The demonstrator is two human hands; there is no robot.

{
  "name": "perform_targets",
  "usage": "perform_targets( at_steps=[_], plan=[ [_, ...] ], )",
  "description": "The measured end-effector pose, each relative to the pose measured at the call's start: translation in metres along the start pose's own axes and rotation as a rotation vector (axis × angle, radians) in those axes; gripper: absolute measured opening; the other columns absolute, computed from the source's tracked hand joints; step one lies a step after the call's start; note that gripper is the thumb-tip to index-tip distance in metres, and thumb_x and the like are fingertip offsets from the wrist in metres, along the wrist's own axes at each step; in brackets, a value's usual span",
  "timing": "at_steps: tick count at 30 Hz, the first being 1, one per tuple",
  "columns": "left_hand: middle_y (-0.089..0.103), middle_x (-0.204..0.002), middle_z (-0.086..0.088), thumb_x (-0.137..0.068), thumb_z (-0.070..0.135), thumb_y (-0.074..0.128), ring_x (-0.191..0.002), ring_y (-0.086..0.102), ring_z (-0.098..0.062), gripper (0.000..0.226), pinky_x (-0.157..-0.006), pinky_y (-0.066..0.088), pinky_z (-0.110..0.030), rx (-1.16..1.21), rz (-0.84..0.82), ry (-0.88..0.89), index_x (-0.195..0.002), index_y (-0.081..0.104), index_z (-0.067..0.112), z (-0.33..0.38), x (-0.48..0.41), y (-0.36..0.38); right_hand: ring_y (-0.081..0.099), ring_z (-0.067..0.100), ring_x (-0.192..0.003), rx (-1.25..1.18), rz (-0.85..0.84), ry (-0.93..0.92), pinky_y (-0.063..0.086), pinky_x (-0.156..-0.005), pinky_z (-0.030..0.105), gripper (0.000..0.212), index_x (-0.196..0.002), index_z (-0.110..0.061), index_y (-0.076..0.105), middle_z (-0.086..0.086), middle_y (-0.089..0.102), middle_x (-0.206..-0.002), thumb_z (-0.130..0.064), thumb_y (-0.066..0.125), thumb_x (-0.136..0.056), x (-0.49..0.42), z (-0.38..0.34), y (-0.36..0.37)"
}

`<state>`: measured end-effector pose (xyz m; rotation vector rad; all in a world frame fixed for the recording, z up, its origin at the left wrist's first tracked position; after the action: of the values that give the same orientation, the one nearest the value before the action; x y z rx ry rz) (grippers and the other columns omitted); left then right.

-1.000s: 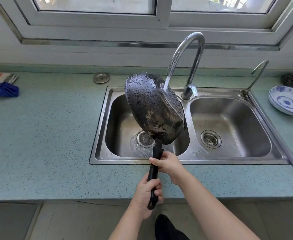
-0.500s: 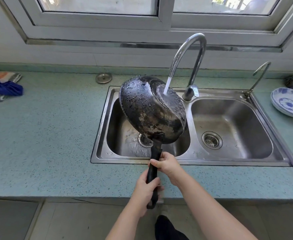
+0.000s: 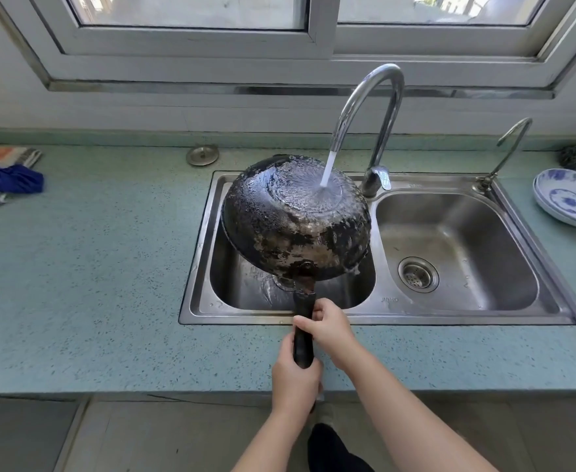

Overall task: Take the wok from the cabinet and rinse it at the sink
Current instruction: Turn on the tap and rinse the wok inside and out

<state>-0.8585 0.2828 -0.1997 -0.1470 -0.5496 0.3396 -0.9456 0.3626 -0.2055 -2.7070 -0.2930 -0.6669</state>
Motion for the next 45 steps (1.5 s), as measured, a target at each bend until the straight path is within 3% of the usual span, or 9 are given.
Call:
perform_targets(
  at_steps=[3, 6, 11, 20, 27, 33, 45],
  plan=[
    [0.063, -0.073, -0.003, -0.08, 0.004, 0.057, -0.037, 0.053, -0.005, 0.034, -0.036, 0.042, -0.018, 0.046, -0.021, 0.009, -0.102, 0.056, 0.029, 0.003, -0.002, 0.002, 0.061, 0.019, -0.087, 0.047, 0.021, -0.037, 0.051, -0.08, 0.032, 0.023, -0.094, -0.013, 0.053, 0.002, 0.062, -0.087, -0.017, 0.07, -0.078, -0.001, -0.005, -0.004],
    [0.063, -0.072, -0.005, -0.08, 0.003, 0.057, -0.036, 0.053, -0.009, 0.033, -0.039, 0.044, -0.022, 0.066, -0.06, 0.007, -0.107, 0.057, 0.021, 0.005, -0.007, 0.008, 0.062, 0.02, -0.091, 0.078, 0.039, -0.056, 0.053, -0.084, 0.036, 0.024, -0.095, -0.013, 0.054, 0.005, 0.064, -0.093, -0.021, 0.069, -0.079, -0.003, -0.01, -0.01],
    [0.062, -0.076, -0.002, -0.082, 0.005, 0.057, -0.035, 0.053, -0.009, 0.035, -0.04, 0.046, -0.024, 0.051, -0.102, 0.006, -0.112, 0.055, 0.023, 0.008, -0.013, 0.016, 0.063, 0.022, -0.092, 0.104, 0.063, -0.044, 0.053, -0.086, 0.04, 0.025, -0.095, -0.011, 0.055, 0.006, 0.065, -0.094, -0.022, 0.07, -0.078, -0.006, -0.009, -0.02],
    [0.059, -0.071, -0.002, -0.08, 0.001, 0.055, -0.033, 0.052, -0.011, 0.033, -0.044, 0.046, -0.029, 0.04, -0.121, -0.003, -0.09, 0.053, 0.033, 0.003, -0.012, 0.017, 0.063, 0.022, -0.093, 0.16, 0.056, -0.026, 0.053, -0.087, 0.042, 0.031, -0.1, -0.01, 0.057, 0.007, 0.066, -0.098, -0.026, 0.071, -0.076, -0.007, -0.005, -0.019],
    [0.058, -0.069, -0.003, -0.08, -0.001, 0.054, -0.031, 0.051, -0.01, 0.032, -0.038, 0.042, -0.026, 0.048, -0.112, 0.011, -0.087, 0.054, 0.03, 0.004, -0.012, 0.016, 0.059, 0.018, -0.091, 0.211, 0.068, -0.037, 0.051, -0.083, 0.033, 0.03, -0.1, -0.012, 0.054, 0.002, 0.062, -0.095, -0.026, 0.069, -0.079, -0.003, -0.01, -0.02],
    [0.059, -0.068, -0.003, -0.081, 0.003, 0.056, -0.032, 0.05, -0.007, 0.03, -0.037, 0.041, -0.022, 0.025, -0.11, 0.021, -0.089, 0.053, 0.032, 0.004, -0.012, 0.017, 0.06, 0.021, -0.099, 0.22, 0.064, -0.001, 0.052, -0.09, 0.041, 0.038, -0.109, -0.011, 0.054, 0.004, 0.063, -0.104, -0.029, 0.069, -0.079, -0.003, -0.007, -0.021],
    [0.06, -0.072, -0.002, -0.082, 0.004, 0.057, -0.031, 0.05, -0.006, 0.03, -0.036, 0.04, -0.019, 0.024, -0.114, 0.028, -0.088, 0.052, 0.034, 0.008, -0.009, 0.016, 0.058, 0.02, -0.099, 0.253, 0.07, 0.003, 0.051, -0.09, 0.038, 0.04, -0.112, -0.01, 0.053, 0.001, 0.059, -0.102, -0.03, 0.068, -0.081, 0.001, -0.011, -0.021]
  ],
)
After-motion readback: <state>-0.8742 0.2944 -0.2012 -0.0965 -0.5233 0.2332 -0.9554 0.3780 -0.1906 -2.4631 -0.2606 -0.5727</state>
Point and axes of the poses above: each hand's wrist, its own x-axis away from the middle knuckle, its own y-axis out of the palm, z = x × y, the point moved 9 cm from there along -x, towards the middle knuckle
